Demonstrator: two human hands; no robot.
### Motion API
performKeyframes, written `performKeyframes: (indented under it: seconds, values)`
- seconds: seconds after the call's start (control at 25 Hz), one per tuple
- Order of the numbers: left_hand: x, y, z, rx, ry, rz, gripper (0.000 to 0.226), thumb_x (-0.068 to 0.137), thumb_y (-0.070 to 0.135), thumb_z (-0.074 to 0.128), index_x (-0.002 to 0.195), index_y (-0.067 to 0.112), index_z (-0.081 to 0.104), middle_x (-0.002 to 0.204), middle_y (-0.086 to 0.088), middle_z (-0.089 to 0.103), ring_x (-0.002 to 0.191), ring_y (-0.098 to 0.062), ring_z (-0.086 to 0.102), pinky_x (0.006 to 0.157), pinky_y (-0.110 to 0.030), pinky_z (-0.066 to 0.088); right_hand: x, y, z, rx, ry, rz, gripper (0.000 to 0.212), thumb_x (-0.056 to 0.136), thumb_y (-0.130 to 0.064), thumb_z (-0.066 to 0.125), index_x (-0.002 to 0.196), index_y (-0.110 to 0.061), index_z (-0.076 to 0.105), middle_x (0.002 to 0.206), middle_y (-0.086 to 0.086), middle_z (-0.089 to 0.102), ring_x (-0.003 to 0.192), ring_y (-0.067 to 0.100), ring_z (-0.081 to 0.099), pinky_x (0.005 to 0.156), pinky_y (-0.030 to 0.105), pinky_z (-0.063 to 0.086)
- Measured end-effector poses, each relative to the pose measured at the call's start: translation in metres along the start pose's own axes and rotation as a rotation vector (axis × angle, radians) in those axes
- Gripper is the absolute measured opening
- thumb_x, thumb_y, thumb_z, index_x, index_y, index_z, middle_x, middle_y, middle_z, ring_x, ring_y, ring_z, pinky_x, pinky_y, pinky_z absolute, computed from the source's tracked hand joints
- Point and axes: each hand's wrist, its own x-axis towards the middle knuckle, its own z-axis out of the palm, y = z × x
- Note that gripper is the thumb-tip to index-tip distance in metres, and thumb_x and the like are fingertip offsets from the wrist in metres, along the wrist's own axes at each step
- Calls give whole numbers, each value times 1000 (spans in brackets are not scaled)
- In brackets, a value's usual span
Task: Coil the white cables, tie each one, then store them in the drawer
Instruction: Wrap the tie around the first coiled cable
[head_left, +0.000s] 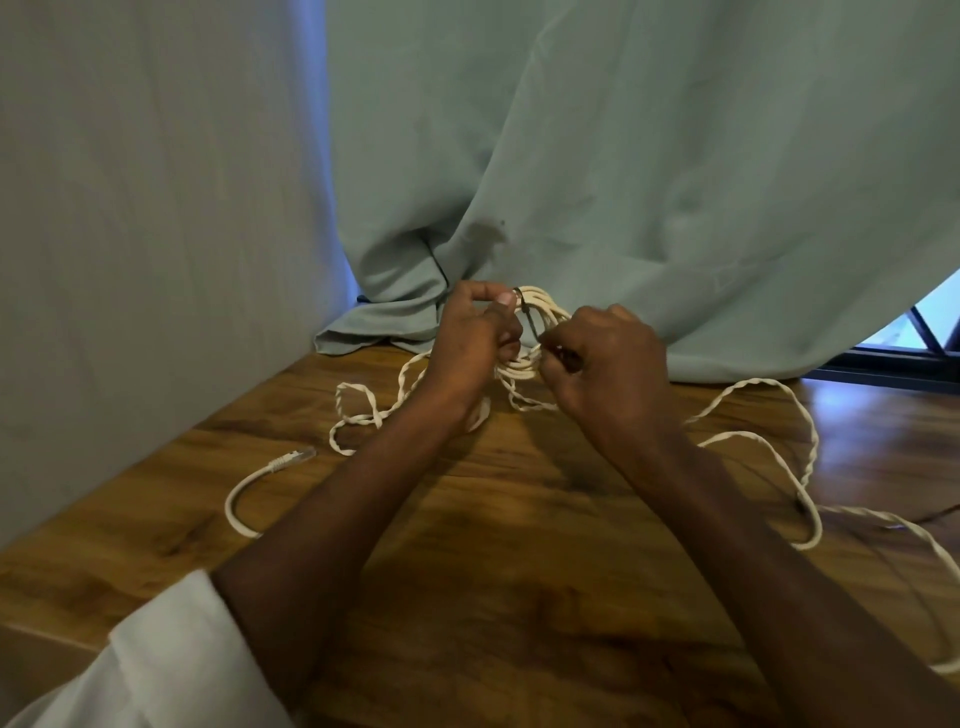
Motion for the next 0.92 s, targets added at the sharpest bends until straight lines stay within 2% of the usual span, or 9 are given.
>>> performKeyframes:
  seconds: [0.08,0.24,0.36,0.44,0.52,0.64,0.76,0.84,0.92]
  values:
    - [-2,2,0,-117,-41,-82,8,110,11,48,116,6,51,60,2,46,52,-9,41,52,-25,37,-5,-1,7,8,-67,52,3,88,-10,76,85,-10,78,79,7,70,74,17,45,60,26,24]
    - [-2,0,2,-93,2,-73,10,111,11,46,114,7,54,60,3,47,54,-9,41,53,-27,36,-5,1,8,43,-70,18,7,90,-13,74,85,-10,78,77,6,69,71,17,47,64,28,27]
    - [1,-6,0,70,107,-30,12,110,14,47,112,10,59,70,-3,54,59,-12,46,54,-28,40,-2,-2,2,83,-51,-47,11,91,-18,70,87,-13,79,75,2,67,72,20,51,61,30,32]
    - [0,-10,-3,199,144,75,9,106,20,51,103,20,59,86,-9,63,71,-17,57,64,-33,48,1,-3,-4,85,20,-66,13,91,-19,70,87,-12,80,74,2,66,72,21,51,59,32,36]
    - [-2,-10,-4,356,130,180,9,104,20,52,99,24,58,99,-7,67,86,-22,62,76,-40,52,3,-1,-9,100,83,-70,14,91,-20,70,86,-12,80,72,1,65,73,22,50,59,35,37]
    - [-10,-7,1,506,24,308,11,106,11,51,100,17,58,87,5,63,79,-14,59,71,-34,49,7,5,-17,86,181,-42,14,92,-22,69,86,-16,80,72,-2,65,73,26,51,65,39,39]
    - [-17,-2,5,521,-190,367,14,106,11,52,96,20,57,75,17,59,71,-2,55,66,-33,46,9,17,-25,105,286,109,11,90,-20,71,85,-22,81,76,-4,71,78,25,60,73,38,45]
    - [-22,1,7,491,-379,370,13,106,11,52,97,19,56,75,19,59,71,-2,55,69,-31,46,8,23,-29,191,269,280,11,86,-20,74,85,-26,83,79,-7,74,79,19,67,75,40,53]
    - [-23,2,9,412,-500,336,10,107,11,51,100,17,55,73,14,56,68,-10,51,67,-36,45,8,28,-29,292,163,487,10,83,-23,76,85,-28,84,81,-10,77,79,12,72,79,41,59]
